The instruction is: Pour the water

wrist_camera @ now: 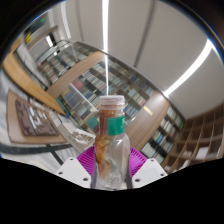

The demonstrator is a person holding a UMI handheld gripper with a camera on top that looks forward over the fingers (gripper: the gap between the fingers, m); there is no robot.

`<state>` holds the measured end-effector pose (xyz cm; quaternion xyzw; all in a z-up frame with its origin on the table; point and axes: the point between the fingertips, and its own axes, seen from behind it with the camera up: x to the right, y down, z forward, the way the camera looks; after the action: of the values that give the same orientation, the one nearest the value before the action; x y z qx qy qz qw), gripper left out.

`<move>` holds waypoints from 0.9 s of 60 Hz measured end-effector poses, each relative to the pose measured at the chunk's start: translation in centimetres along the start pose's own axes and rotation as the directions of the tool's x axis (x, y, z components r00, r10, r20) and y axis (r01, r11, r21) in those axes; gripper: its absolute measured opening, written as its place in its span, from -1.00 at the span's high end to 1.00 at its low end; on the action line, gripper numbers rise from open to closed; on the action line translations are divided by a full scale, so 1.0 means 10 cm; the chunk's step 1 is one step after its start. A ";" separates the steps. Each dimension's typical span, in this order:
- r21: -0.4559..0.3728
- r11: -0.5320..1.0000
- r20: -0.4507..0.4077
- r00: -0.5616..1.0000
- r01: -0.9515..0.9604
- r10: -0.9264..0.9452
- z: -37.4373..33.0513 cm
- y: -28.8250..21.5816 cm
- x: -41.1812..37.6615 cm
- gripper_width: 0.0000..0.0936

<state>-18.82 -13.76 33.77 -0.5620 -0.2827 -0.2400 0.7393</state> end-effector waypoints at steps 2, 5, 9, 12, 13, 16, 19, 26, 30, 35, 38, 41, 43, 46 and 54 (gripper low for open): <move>-0.034 0.991 0.003 0.991 -0.130 0.130 -0.01 0.09 0.04 0.14; -0.081 0.955 0.010 0.958 -0.286 0.288 -0.04 0.26 0.00 0.13; -0.161 0.881 0.019 0.891 -0.445 0.454 -0.11 0.52 -0.27 0.14; -0.216 0.831 0.020 0.848 -0.514 0.530 -0.20 0.81 -0.29 0.13; -0.234 0.814 0.014 0.836 -0.531 0.549 -0.23 0.92 -0.32 0.14; -0.295 0.767 -0.002 0.803 -0.570 0.596 -0.30 1.22 -0.47 0.14; -0.344 0.715 -0.022 0.767 -0.608 0.641 -0.32 1.46 -0.73 0.13; -0.422 0.645 -0.049 0.726 -0.637 0.686 -0.43 1.89 -1.04 0.13; -0.446 0.653 -0.034 0.740 -0.613 0.672 -0.51 2.08 -1.25 0.13; -0.430 0.654 -0.038 0.736 -0.623 0.676 -0.53 2.16 -1.37 0.10; -0.424 0.647 -0.049 0.730 -0.633 0.682 -0.55 2.20 -1.38 0.10; -0.428 0.629 -0.066 0.717 -0.649 0.694 -0.56 2.22 -1.37 0.01; -0.433 0.626 -0.063 0.715 -0.648 0.696 -0.57 2.25 -1.29 -0.06; -0.453 0.617 -0.068 0.715 -0.644 0.696 -0.57 2.24 -1.35 -0.18; -0.549 0.520 -0.108 0.672 -0.654 0.732 -0.81 2.23 -1.36 -0.83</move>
<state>-12.47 -15.45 7.17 -0.8280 -0.0039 0.0445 0.5589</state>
